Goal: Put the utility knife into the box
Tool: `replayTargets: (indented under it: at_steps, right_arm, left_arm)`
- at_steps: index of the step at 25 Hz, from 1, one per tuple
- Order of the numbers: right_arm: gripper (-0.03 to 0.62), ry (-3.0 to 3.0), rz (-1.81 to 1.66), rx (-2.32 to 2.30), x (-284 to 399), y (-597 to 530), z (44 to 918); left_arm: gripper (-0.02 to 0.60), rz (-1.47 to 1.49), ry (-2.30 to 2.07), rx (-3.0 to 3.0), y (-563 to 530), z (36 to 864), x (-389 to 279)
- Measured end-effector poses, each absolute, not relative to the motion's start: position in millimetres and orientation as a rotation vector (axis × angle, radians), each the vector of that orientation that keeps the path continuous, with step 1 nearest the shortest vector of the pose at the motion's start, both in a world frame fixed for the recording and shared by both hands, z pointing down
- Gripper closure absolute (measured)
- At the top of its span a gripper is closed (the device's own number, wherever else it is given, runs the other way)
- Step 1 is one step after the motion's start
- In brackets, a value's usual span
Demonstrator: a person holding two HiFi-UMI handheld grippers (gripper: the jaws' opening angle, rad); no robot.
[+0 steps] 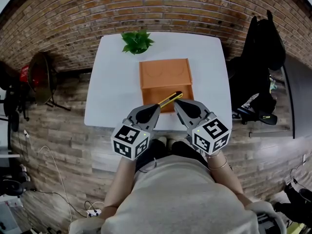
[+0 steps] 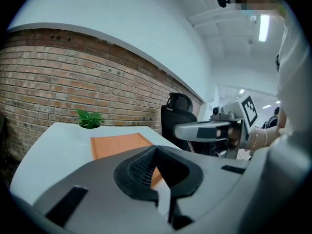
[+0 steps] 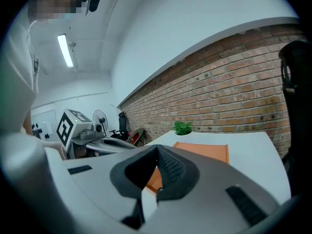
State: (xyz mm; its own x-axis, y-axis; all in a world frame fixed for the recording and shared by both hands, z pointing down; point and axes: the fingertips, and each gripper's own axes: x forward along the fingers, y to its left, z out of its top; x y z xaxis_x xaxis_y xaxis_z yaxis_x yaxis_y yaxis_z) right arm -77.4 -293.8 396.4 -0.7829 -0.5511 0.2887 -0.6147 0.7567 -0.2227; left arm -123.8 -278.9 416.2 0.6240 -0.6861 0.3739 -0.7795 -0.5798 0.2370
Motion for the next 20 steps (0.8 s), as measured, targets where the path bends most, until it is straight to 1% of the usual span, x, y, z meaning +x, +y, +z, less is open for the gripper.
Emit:
replayTargets:
  at_steps: [8,20]
  right_arm:
    - [0.595,-2.728,0.464,0.986,-66.9,-297.6,399.4]
    - [0.595,-2.73,0.508,0.931,-75.1,-290.5,404.3]
  left_arm:
    - [0.575,0.327,-1.15,2.473,-281.8,414.8,-118.2]
    - [0.575,0.32,-1.112,2.461,-279.3,419.4,-116.6]
